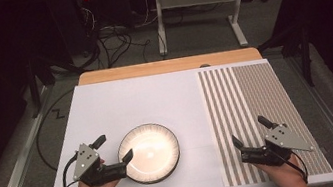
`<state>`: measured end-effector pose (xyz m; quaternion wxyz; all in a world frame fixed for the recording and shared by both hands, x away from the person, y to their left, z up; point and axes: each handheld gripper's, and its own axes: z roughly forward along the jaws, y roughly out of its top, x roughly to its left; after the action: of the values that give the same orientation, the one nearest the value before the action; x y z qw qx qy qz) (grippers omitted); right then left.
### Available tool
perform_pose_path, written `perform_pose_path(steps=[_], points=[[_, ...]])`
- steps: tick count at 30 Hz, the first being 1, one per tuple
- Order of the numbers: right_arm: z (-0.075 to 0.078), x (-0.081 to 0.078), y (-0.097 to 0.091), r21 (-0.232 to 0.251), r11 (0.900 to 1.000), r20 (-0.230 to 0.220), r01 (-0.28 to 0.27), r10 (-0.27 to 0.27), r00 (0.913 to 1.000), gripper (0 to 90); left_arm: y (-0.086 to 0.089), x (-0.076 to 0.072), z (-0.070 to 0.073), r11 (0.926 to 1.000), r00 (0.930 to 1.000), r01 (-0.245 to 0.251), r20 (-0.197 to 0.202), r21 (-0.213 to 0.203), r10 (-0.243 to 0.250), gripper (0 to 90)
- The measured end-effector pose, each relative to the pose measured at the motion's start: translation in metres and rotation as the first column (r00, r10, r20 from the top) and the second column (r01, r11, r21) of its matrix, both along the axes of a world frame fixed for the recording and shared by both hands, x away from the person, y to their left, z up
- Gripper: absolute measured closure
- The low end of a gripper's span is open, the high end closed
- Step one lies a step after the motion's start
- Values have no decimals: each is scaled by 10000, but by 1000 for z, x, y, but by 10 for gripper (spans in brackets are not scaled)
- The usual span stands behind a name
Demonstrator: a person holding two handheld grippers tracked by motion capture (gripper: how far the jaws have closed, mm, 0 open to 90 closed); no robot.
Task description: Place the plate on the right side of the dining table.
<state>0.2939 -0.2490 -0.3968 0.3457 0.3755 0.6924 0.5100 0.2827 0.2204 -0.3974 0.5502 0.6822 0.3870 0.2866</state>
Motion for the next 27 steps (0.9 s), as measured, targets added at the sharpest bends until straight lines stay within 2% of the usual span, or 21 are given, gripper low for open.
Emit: perform_pose_path(steps=[12,24,26,27], points=[[-1,0,-2,60,10000,-52,33,-33,10000,10,1,2,0,10000,9995,-9,-319,-71,7,9],[-3,2,-5,12,10000,-248,70,-69,9997,17,0,2,-1,9999,9991,-102,-402,-129,96,9],[-4,3,-6,-49,10000,-369,39,-41,9993,18,0,2,-1,9998,9991,-114,-414,-165,107,14],[-4,4,-6,-99,9999,-404,28,-32,9992,20,1,3,0,9995,9988,-75,-478,-319,60,24]])
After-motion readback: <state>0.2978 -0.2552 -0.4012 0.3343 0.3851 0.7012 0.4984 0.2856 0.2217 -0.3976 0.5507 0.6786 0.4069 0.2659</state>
